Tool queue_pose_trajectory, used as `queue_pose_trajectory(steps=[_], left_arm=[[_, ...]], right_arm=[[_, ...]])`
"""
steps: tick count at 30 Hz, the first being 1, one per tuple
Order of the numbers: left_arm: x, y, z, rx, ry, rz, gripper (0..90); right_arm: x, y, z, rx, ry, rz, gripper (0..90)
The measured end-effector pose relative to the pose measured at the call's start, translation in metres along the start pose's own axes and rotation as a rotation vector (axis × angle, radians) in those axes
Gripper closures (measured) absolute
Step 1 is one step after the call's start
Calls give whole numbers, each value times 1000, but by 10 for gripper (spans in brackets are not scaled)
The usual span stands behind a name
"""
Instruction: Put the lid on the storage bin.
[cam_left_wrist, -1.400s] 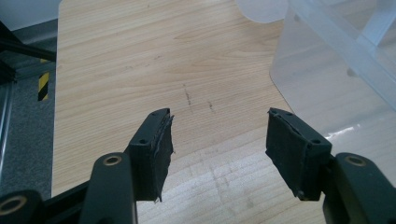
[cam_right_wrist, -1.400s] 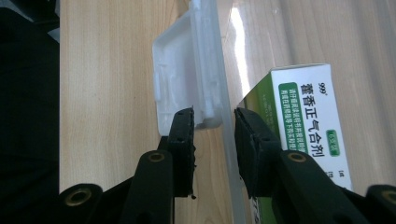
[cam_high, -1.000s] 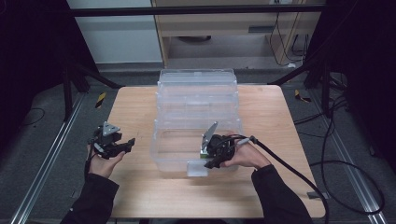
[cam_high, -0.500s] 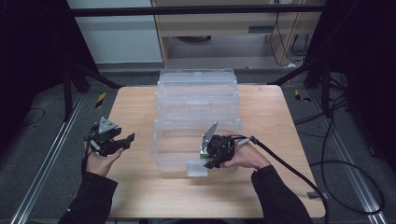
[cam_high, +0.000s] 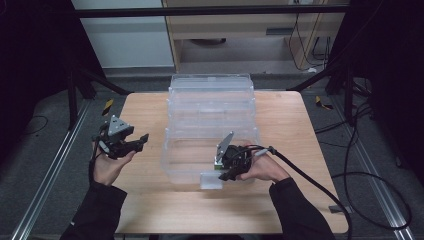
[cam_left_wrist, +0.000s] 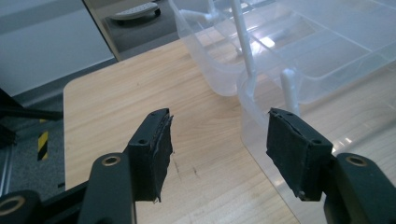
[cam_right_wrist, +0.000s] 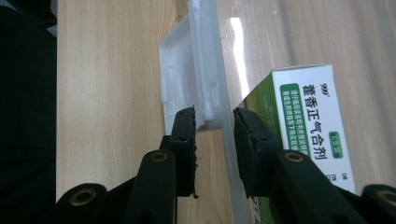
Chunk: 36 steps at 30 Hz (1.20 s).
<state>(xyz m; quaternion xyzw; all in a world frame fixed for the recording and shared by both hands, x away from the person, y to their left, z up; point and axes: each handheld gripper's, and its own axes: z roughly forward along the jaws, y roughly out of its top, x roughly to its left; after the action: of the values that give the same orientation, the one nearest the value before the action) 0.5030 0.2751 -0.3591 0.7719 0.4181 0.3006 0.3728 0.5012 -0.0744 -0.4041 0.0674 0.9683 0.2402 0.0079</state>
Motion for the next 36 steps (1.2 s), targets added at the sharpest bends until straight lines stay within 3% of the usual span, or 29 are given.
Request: queue_pose_trajectory(steps=[6,11,17,27,33,36], left_arm=[[-3,19,2,15,-34,77,395],[-4,39,4,22,-95,179,397],[-7,56,6,39,-125,297,395],[-13,82,17,71,-145,405,392],[-12,95,25,69,-179,411,391],[-10,100,29,81,-193,436,391]], right_arm=[[0,0,0,0,0,-4,699],[0,-1,0,-2,-2,-10,700],[0,-1,0,-1,0,-11,700],[0,-1,0,-3,0,-18,700],[0,-1,0,-4,3,-19,700],[0,-1,0,-3,3,-20,701]])
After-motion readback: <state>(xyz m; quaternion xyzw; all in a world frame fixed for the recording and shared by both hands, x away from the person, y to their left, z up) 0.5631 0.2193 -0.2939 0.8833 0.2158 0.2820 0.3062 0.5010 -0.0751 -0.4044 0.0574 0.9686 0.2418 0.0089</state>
